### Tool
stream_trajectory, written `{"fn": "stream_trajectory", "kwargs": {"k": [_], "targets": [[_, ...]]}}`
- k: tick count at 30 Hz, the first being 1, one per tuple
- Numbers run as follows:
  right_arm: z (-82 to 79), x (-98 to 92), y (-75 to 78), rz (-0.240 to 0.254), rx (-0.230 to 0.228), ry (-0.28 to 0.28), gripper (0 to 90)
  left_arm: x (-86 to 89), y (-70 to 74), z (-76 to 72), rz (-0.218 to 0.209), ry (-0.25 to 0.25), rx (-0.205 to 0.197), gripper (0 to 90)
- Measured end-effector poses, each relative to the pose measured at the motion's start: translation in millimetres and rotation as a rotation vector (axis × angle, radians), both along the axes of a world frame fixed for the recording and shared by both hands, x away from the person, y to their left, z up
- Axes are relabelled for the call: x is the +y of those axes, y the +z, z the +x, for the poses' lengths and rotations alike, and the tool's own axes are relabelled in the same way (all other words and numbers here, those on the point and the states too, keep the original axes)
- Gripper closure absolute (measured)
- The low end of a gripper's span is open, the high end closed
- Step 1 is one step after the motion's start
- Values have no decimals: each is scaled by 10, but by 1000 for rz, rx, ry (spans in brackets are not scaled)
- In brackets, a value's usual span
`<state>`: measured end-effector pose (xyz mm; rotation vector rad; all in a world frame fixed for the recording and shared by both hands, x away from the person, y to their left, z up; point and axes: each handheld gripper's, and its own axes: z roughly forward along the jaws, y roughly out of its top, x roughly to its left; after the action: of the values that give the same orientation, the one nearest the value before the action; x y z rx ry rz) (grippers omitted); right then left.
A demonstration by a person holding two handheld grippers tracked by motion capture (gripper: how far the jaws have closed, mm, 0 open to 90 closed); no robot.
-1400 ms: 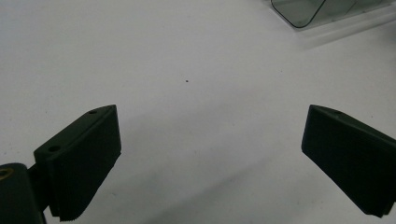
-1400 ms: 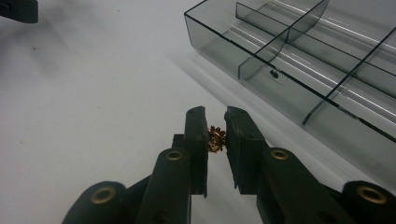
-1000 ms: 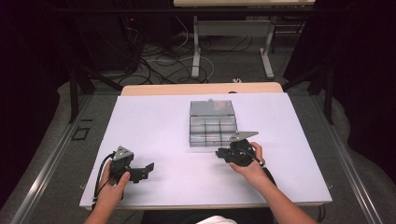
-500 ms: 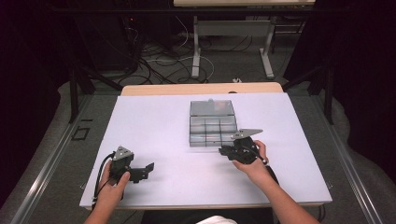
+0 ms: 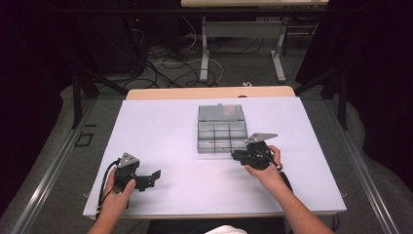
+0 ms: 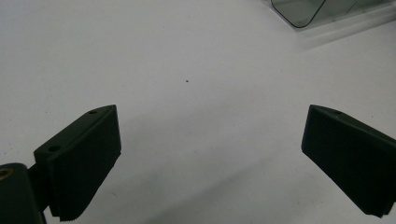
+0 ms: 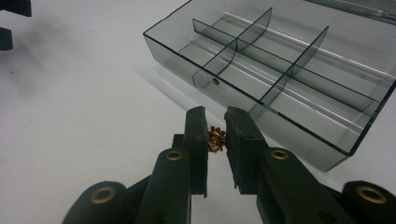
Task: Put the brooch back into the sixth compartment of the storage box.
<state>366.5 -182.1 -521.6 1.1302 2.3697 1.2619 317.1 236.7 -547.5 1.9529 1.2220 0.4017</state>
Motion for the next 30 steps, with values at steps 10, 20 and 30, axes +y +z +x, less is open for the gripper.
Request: {"fn": "stream_trajectory", "kwargs": {"k": [10,20,30], "targets": [[22,-85,27,-12,16,-19,790,-11,-8,1,-7,8,-6,49],[46,-146,32,10,10,-55,790,-17,-10,2,-9,11,-6,49],[53,-205,64,14,16,-80,790,-14,-10,4,-10,11,-6,49]]}}
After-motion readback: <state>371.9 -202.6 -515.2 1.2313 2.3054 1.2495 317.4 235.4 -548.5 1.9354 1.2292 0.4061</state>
